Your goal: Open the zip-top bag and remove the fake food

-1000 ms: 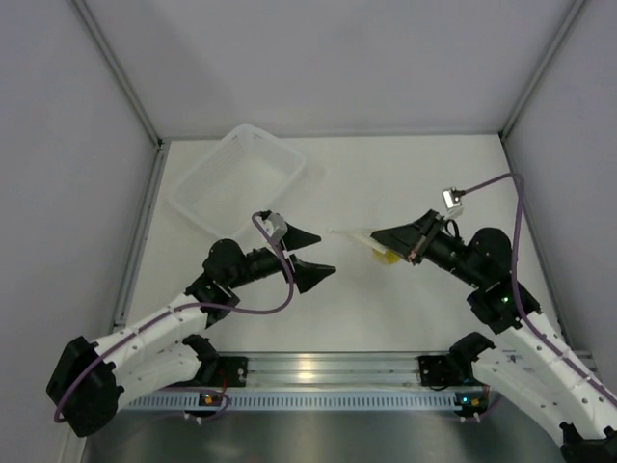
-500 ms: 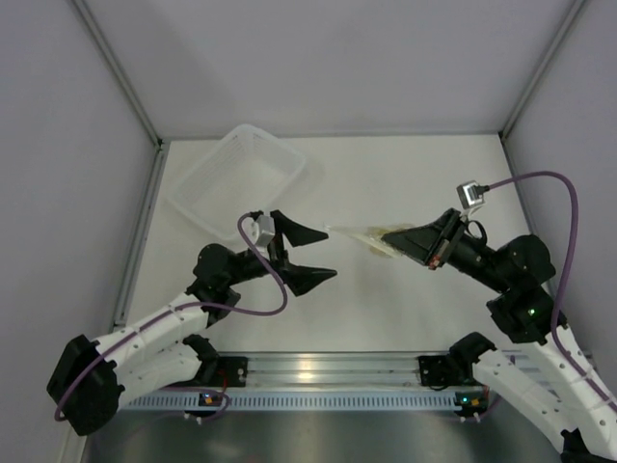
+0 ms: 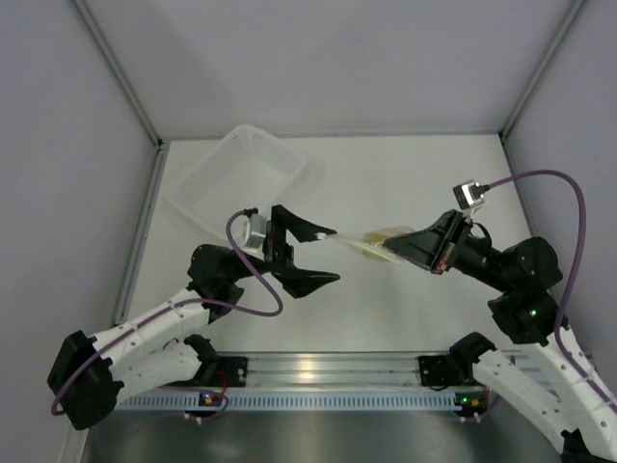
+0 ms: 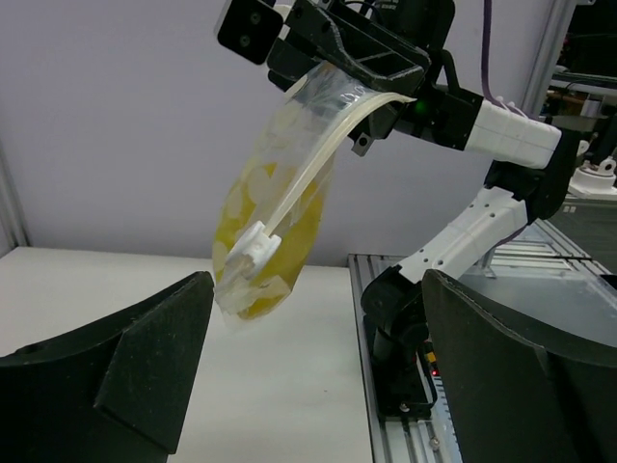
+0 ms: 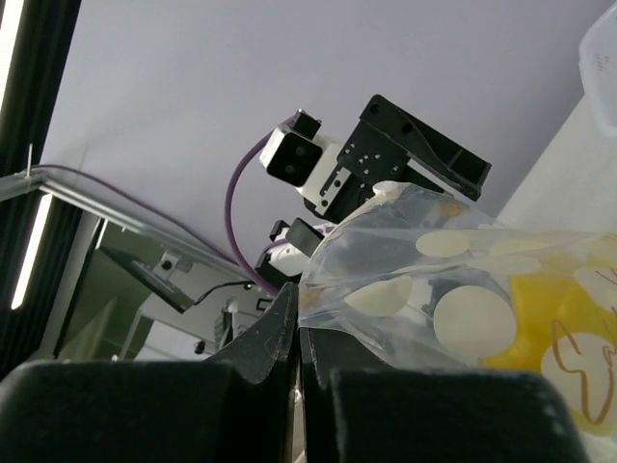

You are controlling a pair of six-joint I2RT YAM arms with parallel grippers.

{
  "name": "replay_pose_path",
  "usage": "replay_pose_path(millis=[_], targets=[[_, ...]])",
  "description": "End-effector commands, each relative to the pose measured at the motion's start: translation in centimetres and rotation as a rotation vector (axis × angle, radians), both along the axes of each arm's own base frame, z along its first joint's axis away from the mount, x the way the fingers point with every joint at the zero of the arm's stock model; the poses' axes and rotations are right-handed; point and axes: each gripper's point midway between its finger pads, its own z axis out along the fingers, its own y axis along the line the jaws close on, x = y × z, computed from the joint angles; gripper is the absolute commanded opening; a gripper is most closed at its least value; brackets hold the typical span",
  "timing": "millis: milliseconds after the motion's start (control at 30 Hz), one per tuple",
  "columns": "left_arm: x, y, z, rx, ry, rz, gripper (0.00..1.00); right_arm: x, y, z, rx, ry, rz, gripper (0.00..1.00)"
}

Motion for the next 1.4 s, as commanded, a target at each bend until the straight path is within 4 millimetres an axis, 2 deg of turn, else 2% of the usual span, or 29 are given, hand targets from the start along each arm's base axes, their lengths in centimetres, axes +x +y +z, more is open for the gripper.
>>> replay_pose_path(millis=[0, 167, 200, 233, 300, 567, 633, 733, 833, 1067, 1233, 1267, 1300, 1333, 1367], targets=[[-1.7, -0.1, 3.3, -0.08, -0.132, -0.052, 0.95, -2.5, -0.7, 4.4, 0.093, -0.123, 0.054, 0.0], [-2.9, -0.3, 4.5, -0.127, -0.17, -0.093, 0.79, -2.9, -0.8, 4.9, 0.103, -0.136, 0.071, 0.0], [-3.0, -0.2, 4.5, -0.132, -0.162, -0.102, 0.74, -2.9, -0.8, 4.9, 0.104, -0.134, 0.07, 0.0], [-3.2, -0.3, 4.2, -0.131, -0.161, -0.115, 0.64, -2.9, -0.8, 4.9, 0.104, -0.135, 0.069, 0.0], [-3.4, -0.1, 4.5, -0.149, -0.163, -0.126, 0.56, -2.9, -0.9, 5.0, 0.112, -0.131, 0.065, 0.0], [-3.4, 0.5, 4.4, -0.183, -0.134, -0.108, 0.49, -2.7, -0.9, 5.7, 0.153, -0.128, 0.067, 0.0], [-3.4, 0.6, 4.7, -0.192, -0.138, -0.104, 0.39, -2.7, -0.9, 5.7, 0.163, -0.129, 0.071, 0.0], [-3.4, 0.6, 4.9, -0.2, -0.139, -0.103, 0.32, -2.6, -0.9, 5.7, 0.166, -0.124, 0.07, 0.0], [-3.4, 0.7, 5.1, -0.211, -0.132, -0.103, 0.29, -2.6, -0.9, 5.7, 0.169, -0.122, 0.066, 0.0], [-3.4, 0.8, 5.4, -0.224, -0.124, -0.102, 0.29, -2.1, -0.8, 4.4, 0.171, -0.097, 0.064, 0.0], [-3.3, 0.8, 5.5, -0.228, -0.12, -0.099, 0.22, -2.0, -0.8, 4.1, 0.176, -0.09, 0.06, 0.0], [-3.3, 0.7, 5.5, -0.226, -0.117, -0.102, 0.2, -2.0, -0.8, 4.1, 0.176, -0.089, 0.061, 0.0], [-3.2, 0.7, 5.5, -0.226, -0.115, -0.101, 0.1, -2.0, -0.8, 4.2, 0.18, -0.091, 0.062, 0.0], [-3.2, 0.7, 5.4, -0.224, -0.115, -0.102, 0.05, -2.1, -0.8, 4.2, 0.18, -0.093, 0.063, 0.0], [-3.2, 0.7, 5.3, -0.222, -0.112, -0.102, 0.04, -2.1, -0.8, 4.2, 0.18, -0.094, 0.065, 0.0]])
